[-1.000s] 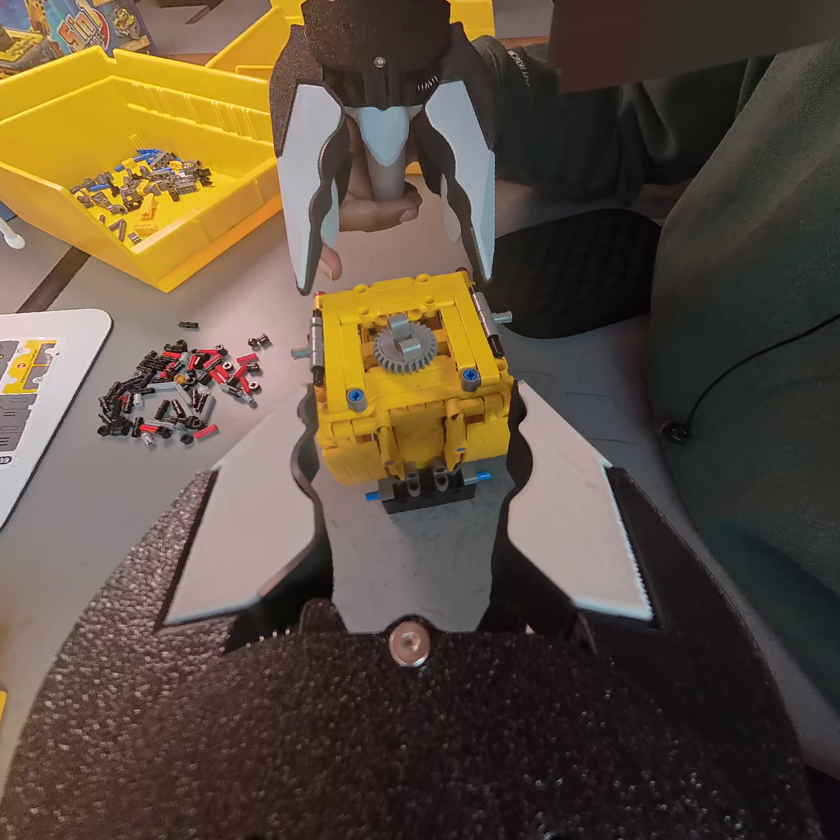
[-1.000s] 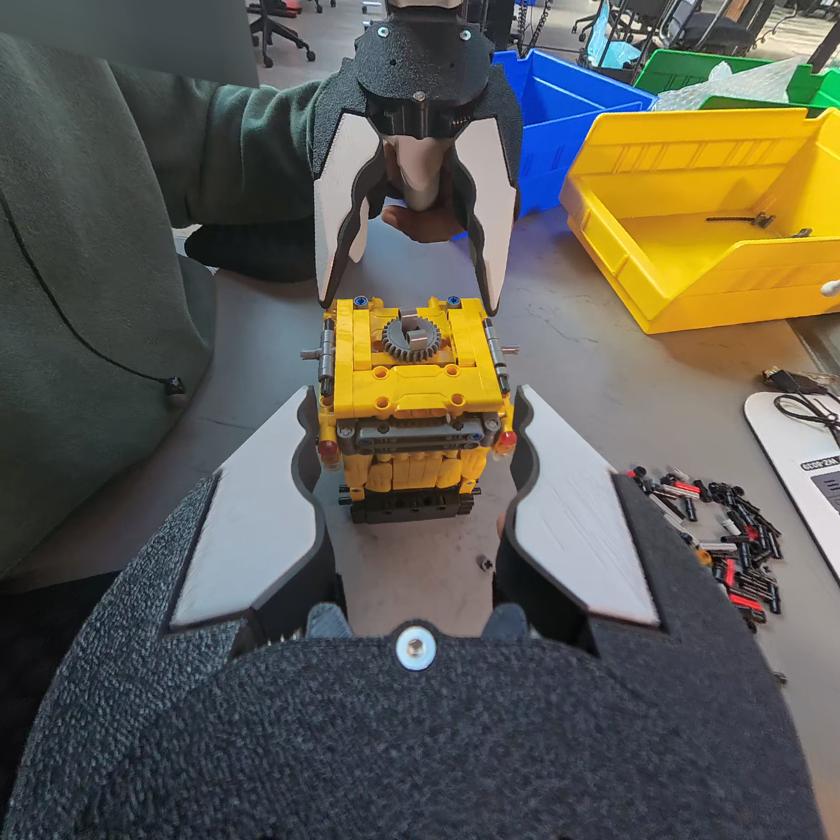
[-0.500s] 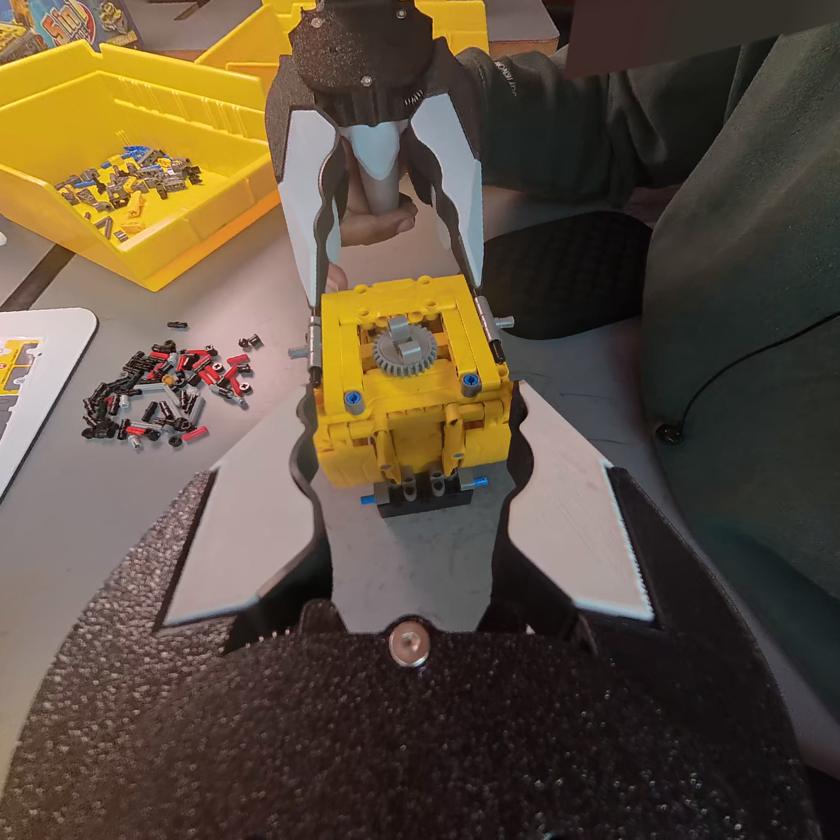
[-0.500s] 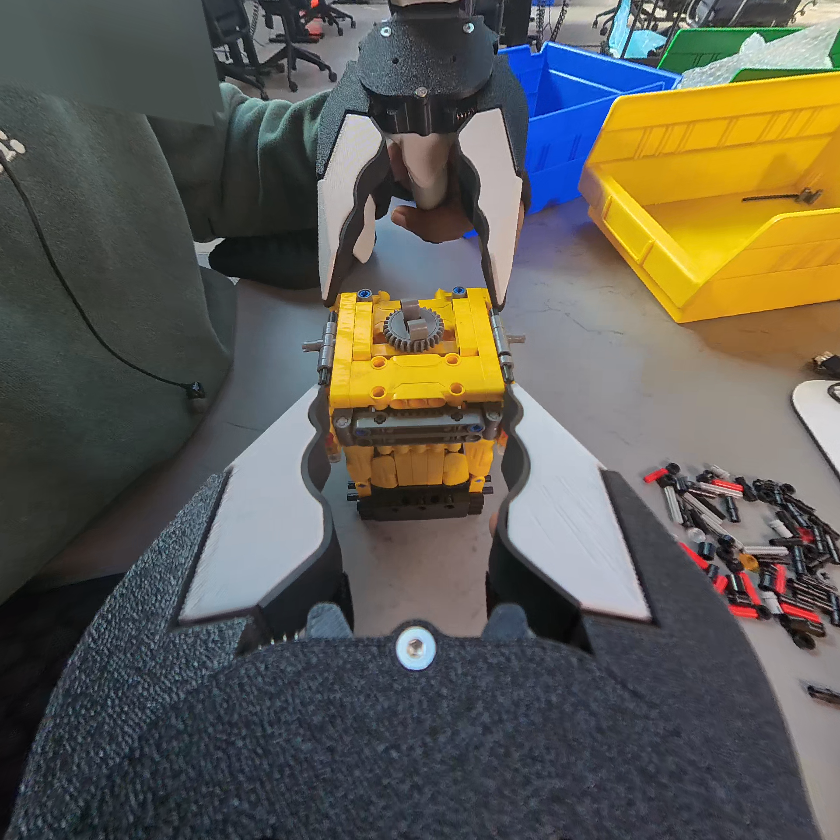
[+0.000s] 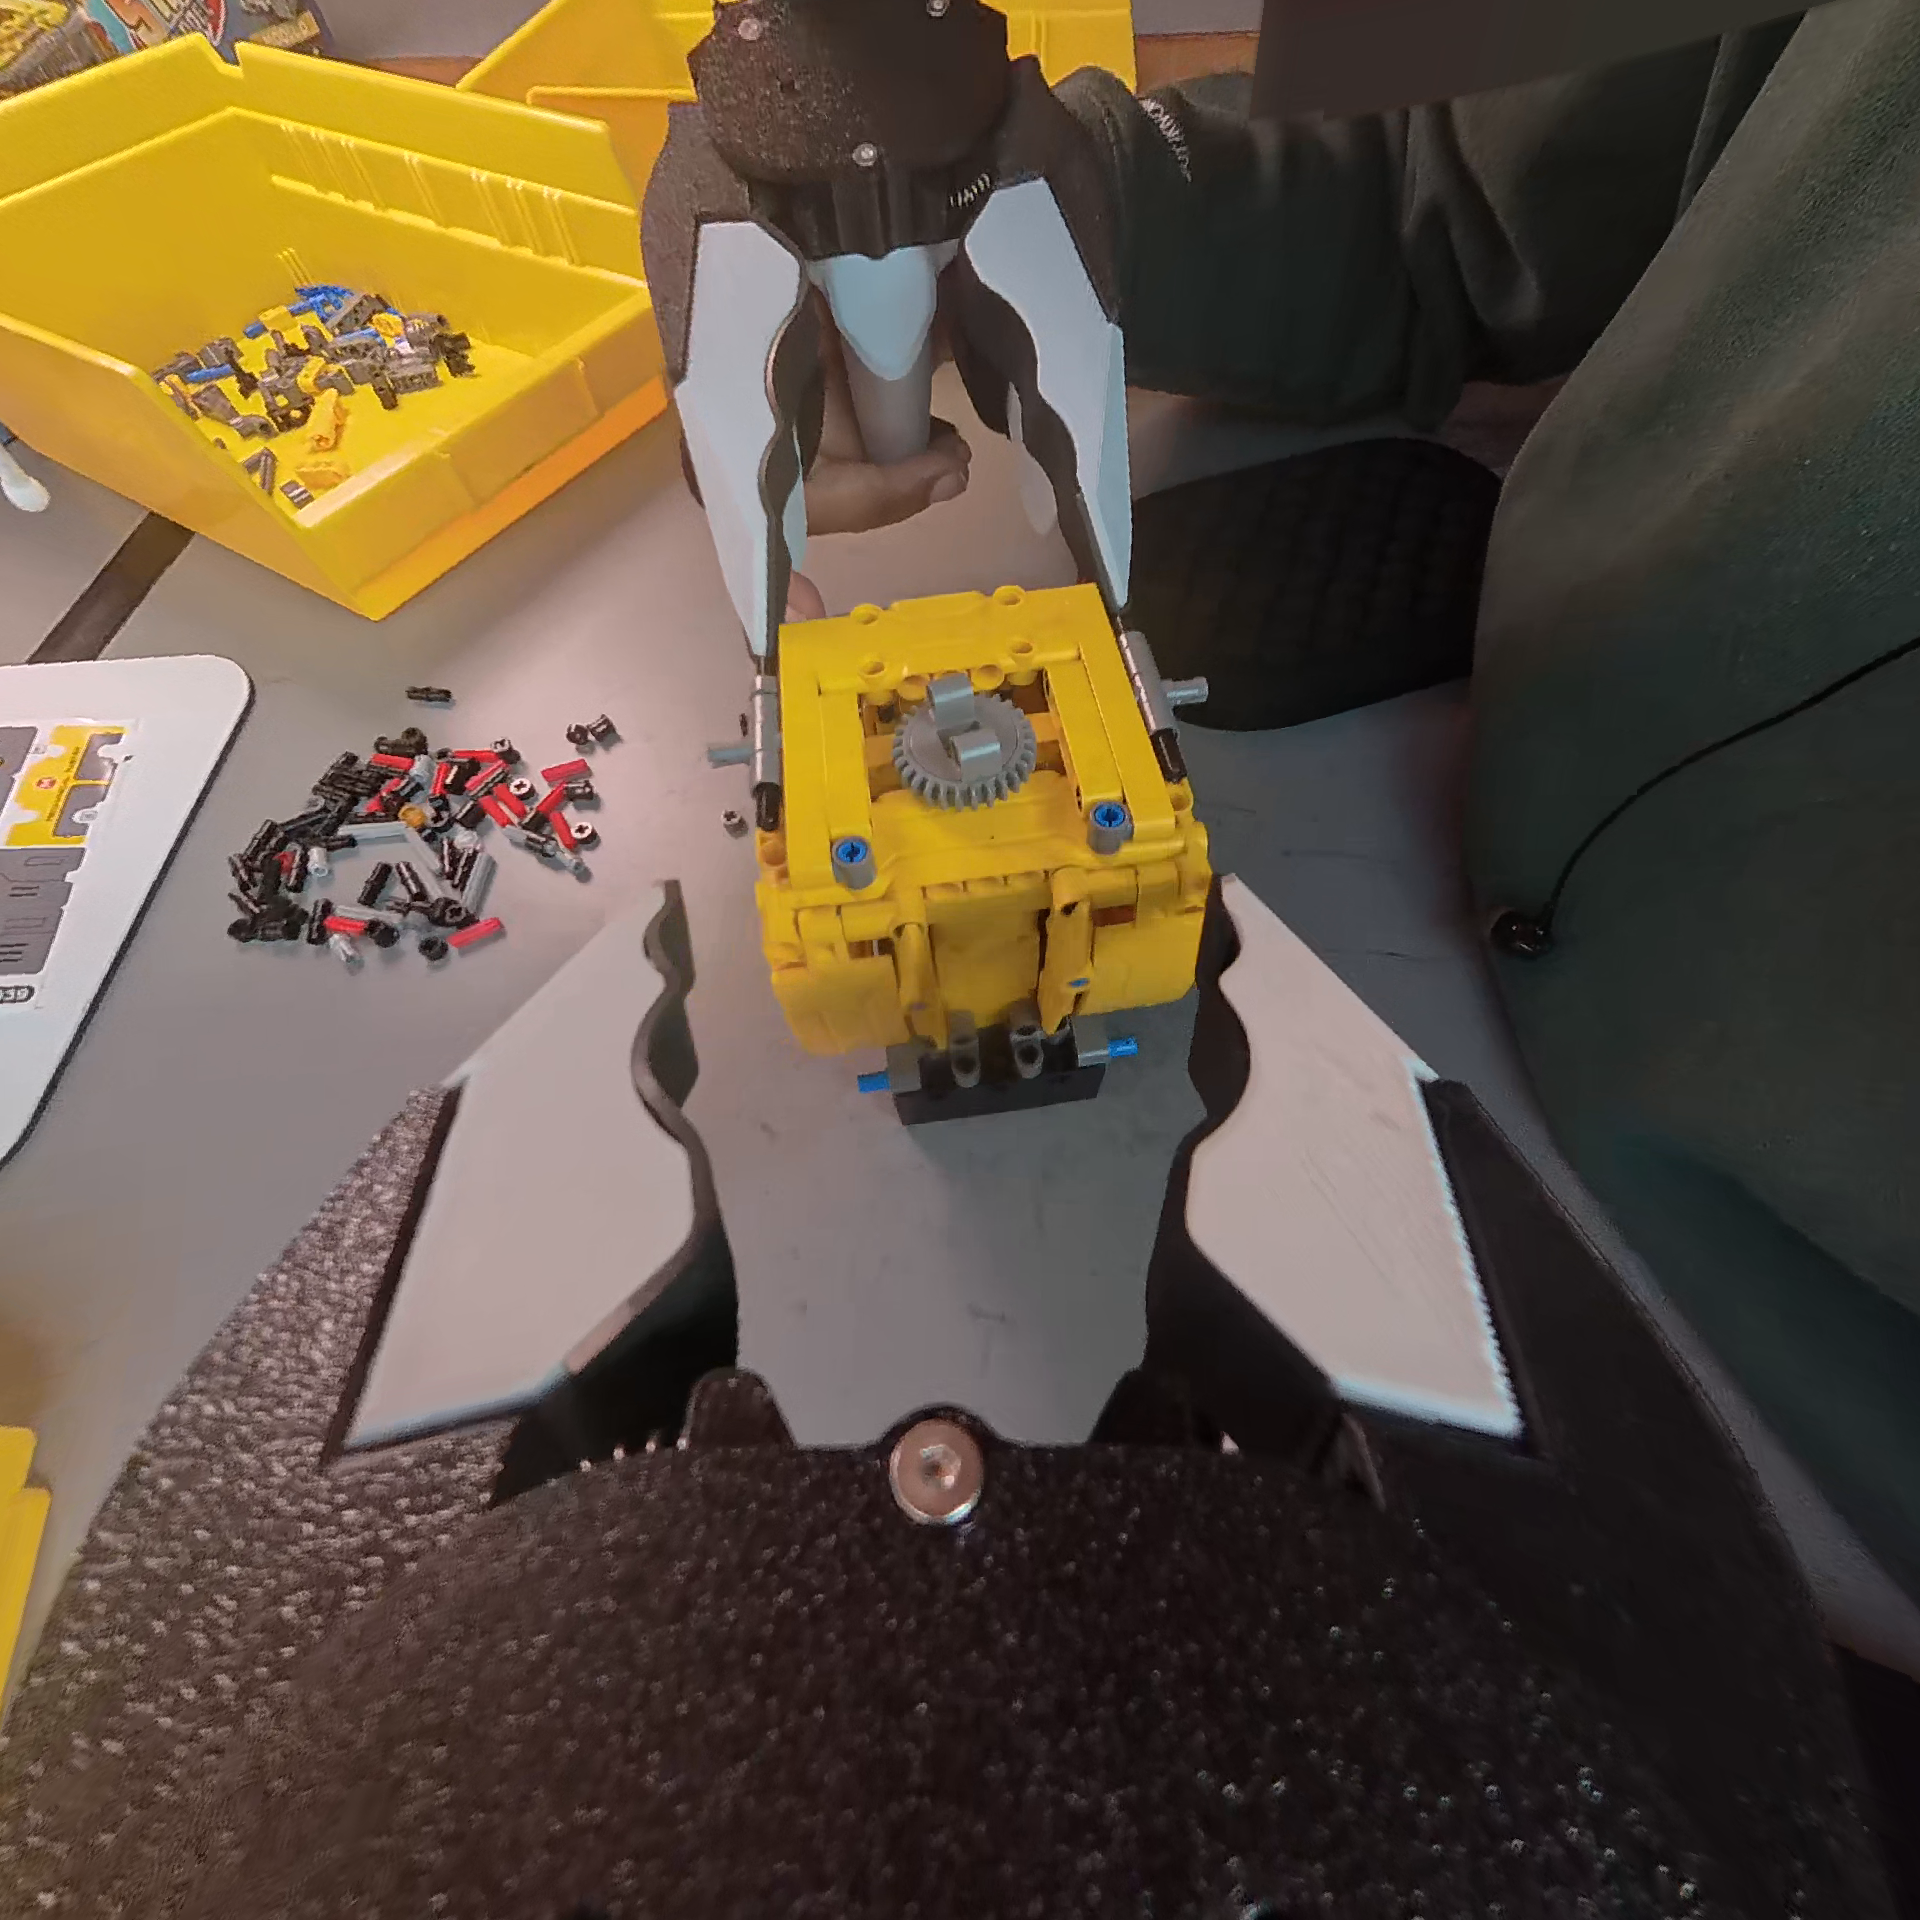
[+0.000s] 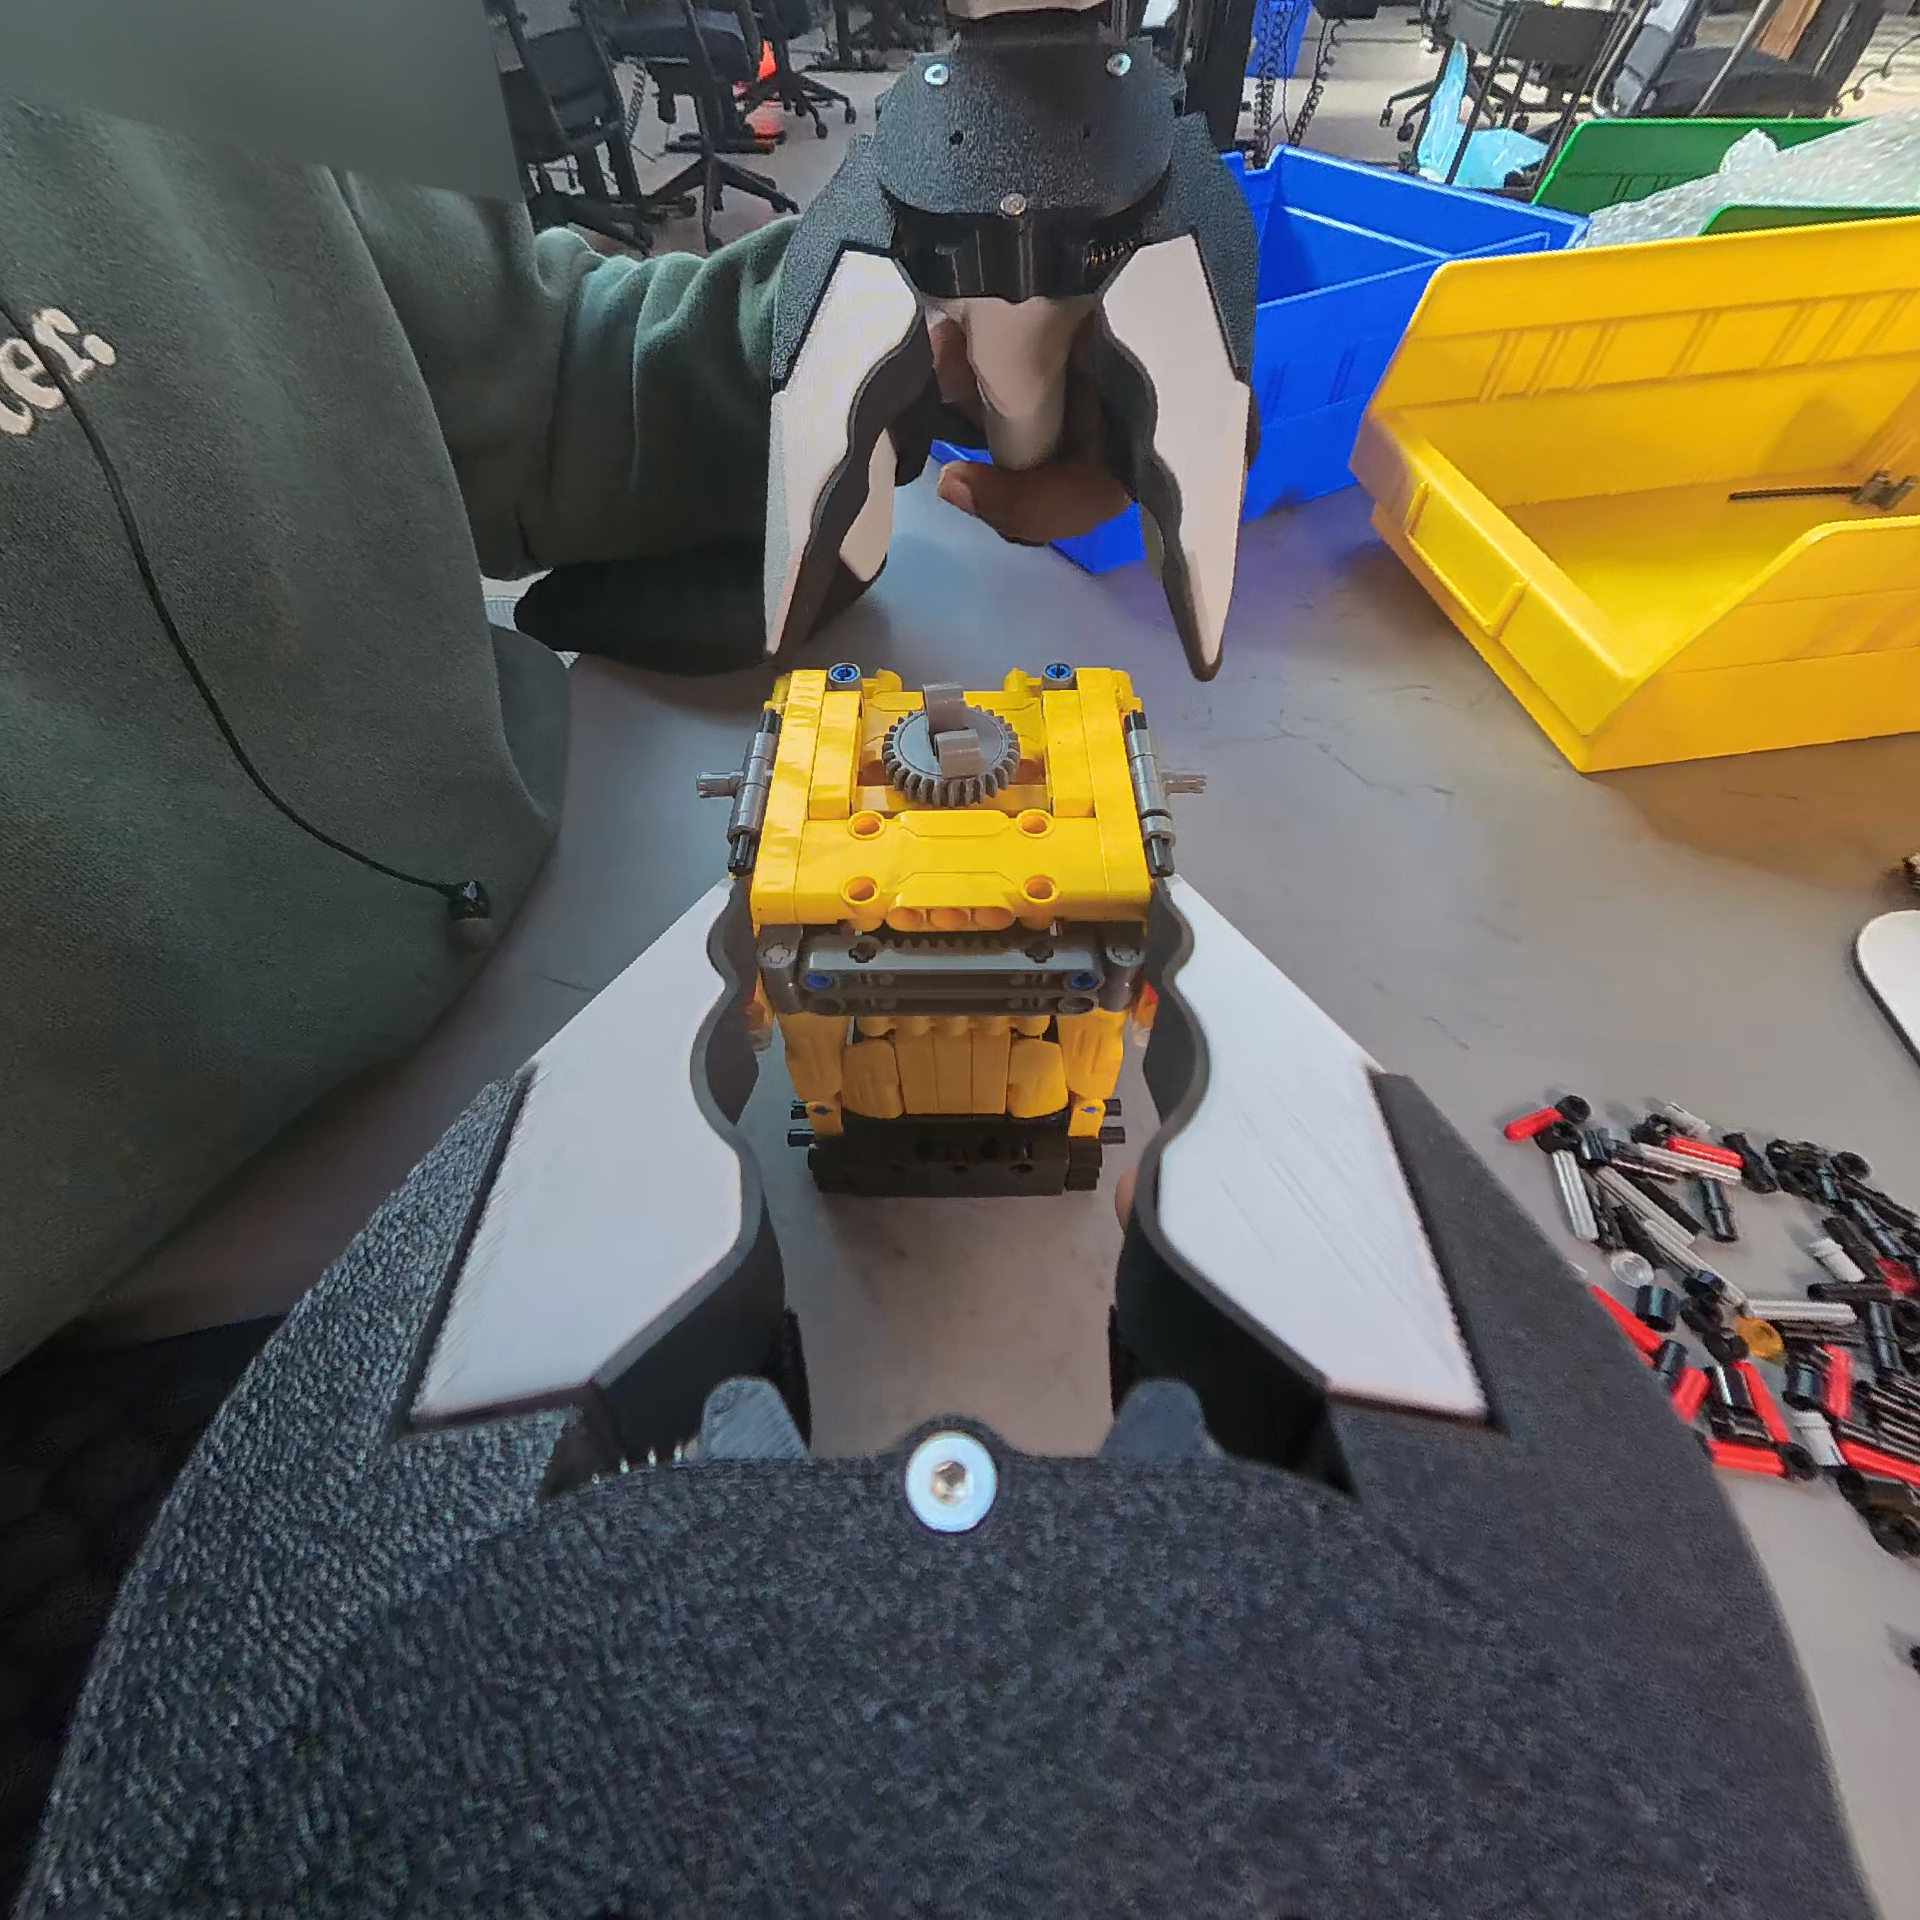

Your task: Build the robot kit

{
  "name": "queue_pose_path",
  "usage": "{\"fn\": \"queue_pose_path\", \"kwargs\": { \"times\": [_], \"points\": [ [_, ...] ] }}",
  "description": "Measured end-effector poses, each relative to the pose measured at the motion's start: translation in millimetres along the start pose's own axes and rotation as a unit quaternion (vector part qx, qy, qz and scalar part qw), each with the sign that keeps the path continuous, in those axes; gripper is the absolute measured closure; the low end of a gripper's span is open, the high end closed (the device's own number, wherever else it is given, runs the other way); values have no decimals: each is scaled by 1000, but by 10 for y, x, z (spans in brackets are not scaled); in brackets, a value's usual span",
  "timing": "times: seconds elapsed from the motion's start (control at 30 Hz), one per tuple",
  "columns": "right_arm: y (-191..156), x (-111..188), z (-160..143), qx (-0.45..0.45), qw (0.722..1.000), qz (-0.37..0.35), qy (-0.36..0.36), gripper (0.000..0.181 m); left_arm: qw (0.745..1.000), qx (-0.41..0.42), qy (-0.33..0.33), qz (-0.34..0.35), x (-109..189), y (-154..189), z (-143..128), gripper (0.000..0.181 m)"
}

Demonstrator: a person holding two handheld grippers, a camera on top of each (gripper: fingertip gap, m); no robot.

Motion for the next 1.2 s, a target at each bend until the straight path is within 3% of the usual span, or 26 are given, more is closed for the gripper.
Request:
{"fn": "queue_pose_path", "kwargs": {
  "times": [0.17, 1.2],
  "points": [
    [-12, -25, 11, 2, 1000, 3, 2, 106, 998, 33, -53, -27, -105, 22, -171, 88],
    [-37, 7, -17, 3, 1000, 24, 17, 105, 995, 32, 11, -92, -196, -28, -205, 95]
  ]
}}
Point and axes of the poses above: each gripper's, where its closed fingertips meet, x back along the fingers, z out of its top, y = z × x across the jaws, the point moved 7 cm from there along x, back along the fingers, and after that the axes turned 14 degrees about -z, right-handed, at the moved point
